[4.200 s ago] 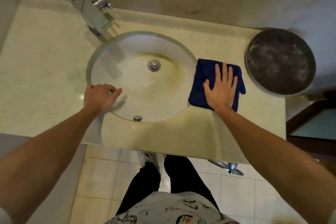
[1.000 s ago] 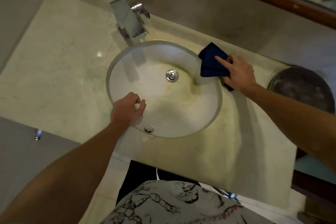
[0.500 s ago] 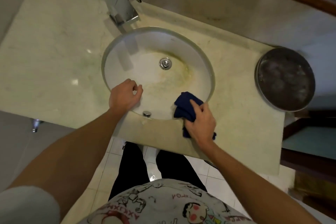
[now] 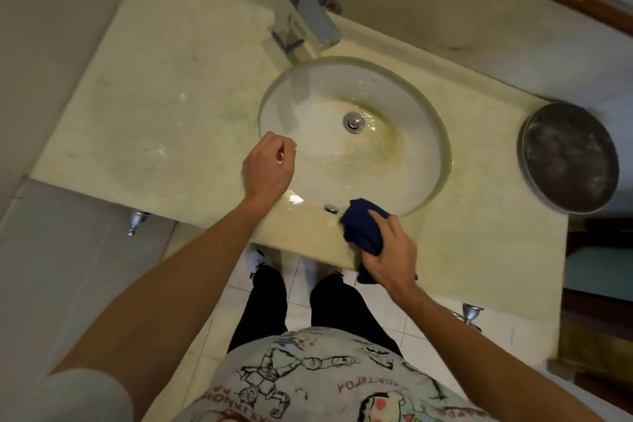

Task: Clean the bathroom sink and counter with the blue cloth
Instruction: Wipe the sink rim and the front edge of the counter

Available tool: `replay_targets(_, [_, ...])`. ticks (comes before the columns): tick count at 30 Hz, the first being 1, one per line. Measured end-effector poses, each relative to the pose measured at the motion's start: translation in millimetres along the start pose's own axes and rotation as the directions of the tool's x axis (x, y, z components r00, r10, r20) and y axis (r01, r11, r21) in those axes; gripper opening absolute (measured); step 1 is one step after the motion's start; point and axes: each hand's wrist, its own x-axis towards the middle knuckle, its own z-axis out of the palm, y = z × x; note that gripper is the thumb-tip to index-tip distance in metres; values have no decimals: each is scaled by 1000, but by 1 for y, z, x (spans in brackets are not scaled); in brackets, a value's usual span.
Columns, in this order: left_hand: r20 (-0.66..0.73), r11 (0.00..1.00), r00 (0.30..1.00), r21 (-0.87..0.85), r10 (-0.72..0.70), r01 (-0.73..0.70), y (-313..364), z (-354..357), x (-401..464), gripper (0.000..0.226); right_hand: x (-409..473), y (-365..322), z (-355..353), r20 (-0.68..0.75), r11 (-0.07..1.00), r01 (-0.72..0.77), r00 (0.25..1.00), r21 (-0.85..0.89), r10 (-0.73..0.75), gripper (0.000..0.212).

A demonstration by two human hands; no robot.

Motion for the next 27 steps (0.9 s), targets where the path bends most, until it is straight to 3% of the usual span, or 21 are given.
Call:
replay_targets(5, [-151, 998, 988, -59, -42, 33, -13, -20, 6, 30, 35, -94, 38, 78, 987, 158, 985, -9, -157, 75])
replay_targets(9, [-360, 990, 929, -133, -88, 42, -20, -34, 10, 29, 80, -144, 49, 96, 965, 257, 963, -60, -250, 78])
replay_targets(12, [-427, 978, 888, -185, -170, 98, -24, -38, 15, 27, 118, -162, 53, 125, 937, 333, 939, -106, -320, 82])
replay_targets(14, [-419, 965, 878, -216, -232, 152, -27, -33, 17, 27, 144, -170, 56, 117, 930, 350, 934, -114, -337, 81])
replay_targets(17, [-381, 967, 900, -213, -212, 137, -31, -20, 17, 23, 185, -183, 63, 77, 929, 346, 938, -129, -339, 79])
replay_targets(23, [-264, 980, 954, 97, -141, 172, -31, -6, 19, 30, 268, -197, 56, 10, 962, 244, 970, -126, -245, 77])
replay_targets(27, [-214, 961, 968, 210, -133, 179, -29, -7, 22, 32, 302, -175, 46, -32, 978, 169, 984, -124, -174, 74])
